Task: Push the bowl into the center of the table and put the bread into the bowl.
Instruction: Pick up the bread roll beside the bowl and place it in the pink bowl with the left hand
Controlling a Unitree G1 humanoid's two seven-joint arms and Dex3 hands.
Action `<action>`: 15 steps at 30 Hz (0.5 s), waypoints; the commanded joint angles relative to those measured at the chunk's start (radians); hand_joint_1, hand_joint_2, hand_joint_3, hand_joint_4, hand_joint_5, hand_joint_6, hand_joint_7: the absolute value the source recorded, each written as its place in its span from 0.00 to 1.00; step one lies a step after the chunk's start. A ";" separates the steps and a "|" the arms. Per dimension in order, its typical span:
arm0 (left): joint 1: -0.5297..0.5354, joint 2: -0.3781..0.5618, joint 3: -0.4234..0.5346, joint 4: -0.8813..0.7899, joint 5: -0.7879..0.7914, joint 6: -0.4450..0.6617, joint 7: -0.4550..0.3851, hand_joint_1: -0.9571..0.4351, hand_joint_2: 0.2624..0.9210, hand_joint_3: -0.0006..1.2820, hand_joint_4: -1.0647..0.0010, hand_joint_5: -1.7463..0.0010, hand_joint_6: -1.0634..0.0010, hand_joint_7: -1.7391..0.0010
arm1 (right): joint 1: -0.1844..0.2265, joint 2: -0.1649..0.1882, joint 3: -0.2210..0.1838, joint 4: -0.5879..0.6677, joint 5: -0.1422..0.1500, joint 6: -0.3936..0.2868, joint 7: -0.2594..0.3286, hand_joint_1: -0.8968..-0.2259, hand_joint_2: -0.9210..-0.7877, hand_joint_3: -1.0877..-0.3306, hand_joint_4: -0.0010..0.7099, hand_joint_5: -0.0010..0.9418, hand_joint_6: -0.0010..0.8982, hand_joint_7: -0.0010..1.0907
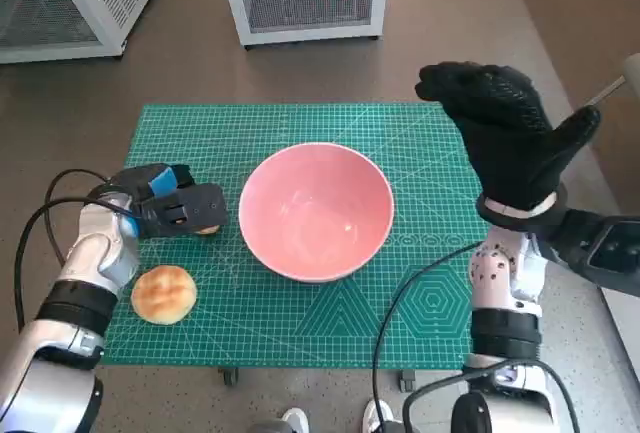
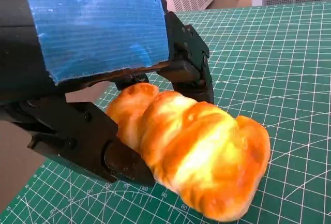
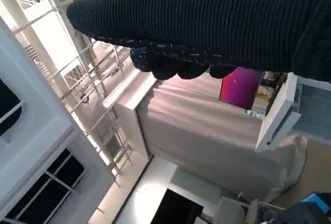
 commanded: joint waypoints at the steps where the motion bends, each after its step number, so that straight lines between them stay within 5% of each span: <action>1: 0.022 0.048 0.045 -0.130 -0.008 0.040 -0.039 0.69 1.00 0.08 0.42 0.32 0.43 0.28 | 0.024 -0.016 -0.003 -0.002 0.011 0.017 0.002 0.50 0.00 0.51 0.32 0.00 0.42 0.02; 15: 0.109 0.073 0.215 -0.599 -0.027 0.123 -0.044 0.69 1.00 0.05 0.37 0.34 0.40 0.32 | 0.019 -0.031 -0.007 0.015 0.008 0.009 -0.007 0.49 0.00 0.53 0.32 0.00 0.42 0.01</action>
